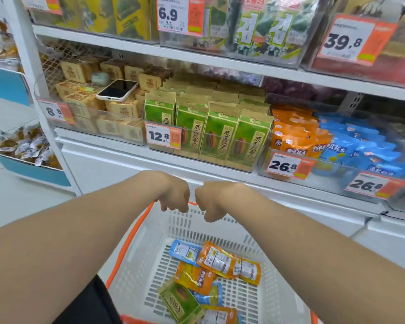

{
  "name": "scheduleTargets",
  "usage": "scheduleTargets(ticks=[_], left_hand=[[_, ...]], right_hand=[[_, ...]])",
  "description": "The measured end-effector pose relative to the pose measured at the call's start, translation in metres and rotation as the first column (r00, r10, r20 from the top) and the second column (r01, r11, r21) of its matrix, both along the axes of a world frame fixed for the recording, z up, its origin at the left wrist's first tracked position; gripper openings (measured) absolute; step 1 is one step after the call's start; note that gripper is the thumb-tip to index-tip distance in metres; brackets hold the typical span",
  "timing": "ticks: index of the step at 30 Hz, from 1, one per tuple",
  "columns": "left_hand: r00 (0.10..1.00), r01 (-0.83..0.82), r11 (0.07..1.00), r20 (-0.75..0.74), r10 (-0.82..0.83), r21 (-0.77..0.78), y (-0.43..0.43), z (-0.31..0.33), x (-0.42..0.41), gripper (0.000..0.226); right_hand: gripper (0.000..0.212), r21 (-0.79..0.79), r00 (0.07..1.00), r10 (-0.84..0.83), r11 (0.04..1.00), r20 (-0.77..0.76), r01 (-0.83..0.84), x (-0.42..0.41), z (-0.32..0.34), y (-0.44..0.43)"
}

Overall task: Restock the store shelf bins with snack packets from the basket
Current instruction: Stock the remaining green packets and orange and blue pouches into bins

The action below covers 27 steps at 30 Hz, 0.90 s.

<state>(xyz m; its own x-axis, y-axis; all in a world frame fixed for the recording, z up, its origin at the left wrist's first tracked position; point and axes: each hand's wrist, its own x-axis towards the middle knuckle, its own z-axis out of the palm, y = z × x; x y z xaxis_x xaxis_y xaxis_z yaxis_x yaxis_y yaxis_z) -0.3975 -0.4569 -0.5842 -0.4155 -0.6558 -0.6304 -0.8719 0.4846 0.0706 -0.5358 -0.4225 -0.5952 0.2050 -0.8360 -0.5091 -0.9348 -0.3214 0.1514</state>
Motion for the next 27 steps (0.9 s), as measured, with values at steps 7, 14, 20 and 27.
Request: scheduleTargets(ticks=[7,14,20,27], left_hand=[[0.946,0.22,0.971,0.263,-0.19,-0.089,0.001,-0.039,-0.014,0.026],[0.889,0.417,0.903,0.248,-0.384,-0.097,-0.004,-0.077,-0.048,0.033],[0.853,0.47,0.878,0.298,-0.427,-0.087,-0.009,-0.089,-0.058,0.024],[0.852,0.476,0.876,0.289,-0.436,-0.081,-0.013,-0.091,-0.056,0.038]], right_hand=[[0.042,0.107,0.997,-0.072,0.992,0.034,0.068,-0.017,-0.096,0.012],[0.008,0.218,0.999,0.04,0.975,0.025,-0.044,0.015,-0.193,0.051],[0.049,0.444,0.892,-0.375,0.864,0.253,0.237,0.039,-0.251,0.081],[0.06,0.556,0.943,-0.301,0.813,0.142,0.175,0.048,-0.267,0.11]])
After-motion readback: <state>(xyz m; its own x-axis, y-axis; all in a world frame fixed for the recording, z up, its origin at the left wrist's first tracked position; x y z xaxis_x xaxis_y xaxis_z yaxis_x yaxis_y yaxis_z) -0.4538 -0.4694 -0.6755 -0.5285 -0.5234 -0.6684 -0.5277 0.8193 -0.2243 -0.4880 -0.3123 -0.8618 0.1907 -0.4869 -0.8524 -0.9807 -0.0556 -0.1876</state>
